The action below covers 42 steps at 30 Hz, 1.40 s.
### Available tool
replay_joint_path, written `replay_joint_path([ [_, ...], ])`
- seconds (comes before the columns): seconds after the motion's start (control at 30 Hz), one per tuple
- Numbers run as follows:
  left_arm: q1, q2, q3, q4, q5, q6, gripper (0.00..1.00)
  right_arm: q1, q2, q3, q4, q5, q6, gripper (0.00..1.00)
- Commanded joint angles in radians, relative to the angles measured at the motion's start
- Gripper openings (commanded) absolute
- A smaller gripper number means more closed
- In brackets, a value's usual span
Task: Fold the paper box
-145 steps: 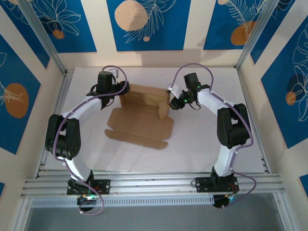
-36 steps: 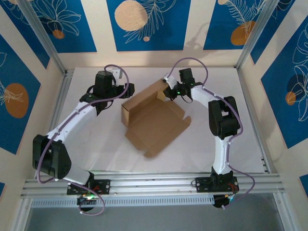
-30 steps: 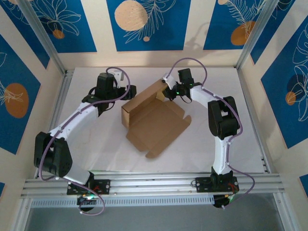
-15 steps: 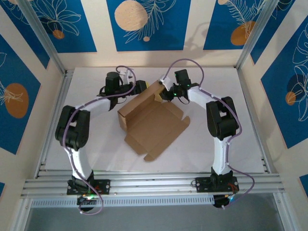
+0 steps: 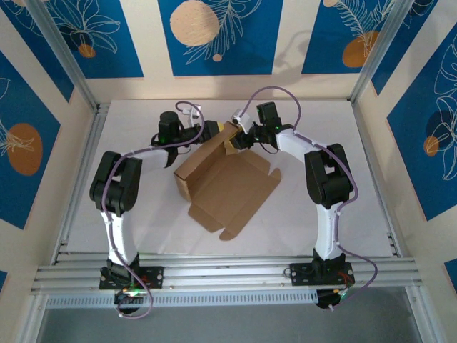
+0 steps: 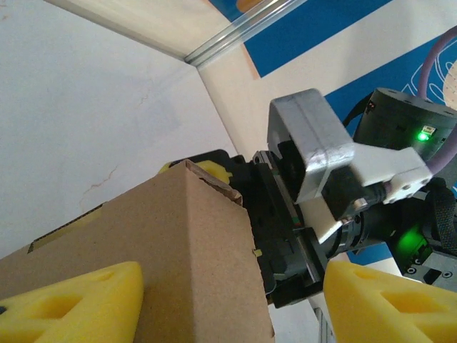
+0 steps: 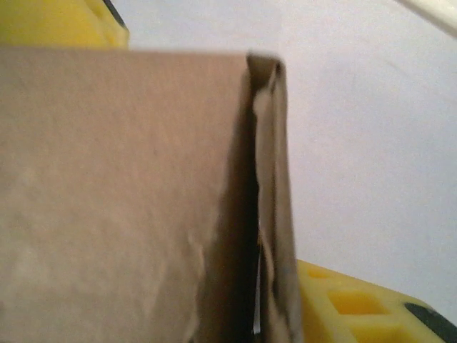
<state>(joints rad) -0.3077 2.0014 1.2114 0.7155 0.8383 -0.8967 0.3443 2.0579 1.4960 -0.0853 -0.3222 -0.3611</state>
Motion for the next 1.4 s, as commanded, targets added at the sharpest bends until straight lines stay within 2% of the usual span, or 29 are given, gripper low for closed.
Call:
replay_joint_path([
  [0.0,0.009,0.032,0.015,0.056,0.044,-0.024,0.67,-0.015,-0.008,-0.019,0.103,-0.083,0.01,0.45],
  [0.4,0.009,0.123,0.07,0.147,0.098,-0.118,0.63,-0.008,0.115,0.143,-0.111,-0.172,-0.135,0.45],
  [0.6,0.01,0.142,0.076,0.169,0.102,-0.143,0.62,0.005,0.143,0.173,-0.139,-0.149,-0.141,0.42],
  [0.67,0.01,0.141,0.075,0.168,0.1,-0.143,0.61,0.017,0.153,0.183,-0.138,-0.101,-0.137,0.37],
  [0.9,0.009,0.14,0.06,0.19,0.082,-0.164,0.6,0.061,0.178,0.204,-0.105,0.142,-0.13,0.08],
  [1.07,0.01,0.142,0.05,0.22,0.069,-0.188,0.6,0.062,0.169,0.203,-0.076,0.268,-0.071,0.0],
  [1.17,0.009,0.146,0.045,0.243,0.062,-0.206,0.59,0.066,0.165,0.199,-0.075,0.295,-0.058,0.0],
  [1.27,0.01,0.144,0.042,0.242,0.058,-0.206,0.59,0.071,0.165,0.195,-0.069,0.321,-0.062,0.11],
  [1.37,0.01,0.139,0.036,0.238,0.053,-0.205,0.59,0.072,0.164,0.183,-0.041,0.376,-0.064,0.16],
])
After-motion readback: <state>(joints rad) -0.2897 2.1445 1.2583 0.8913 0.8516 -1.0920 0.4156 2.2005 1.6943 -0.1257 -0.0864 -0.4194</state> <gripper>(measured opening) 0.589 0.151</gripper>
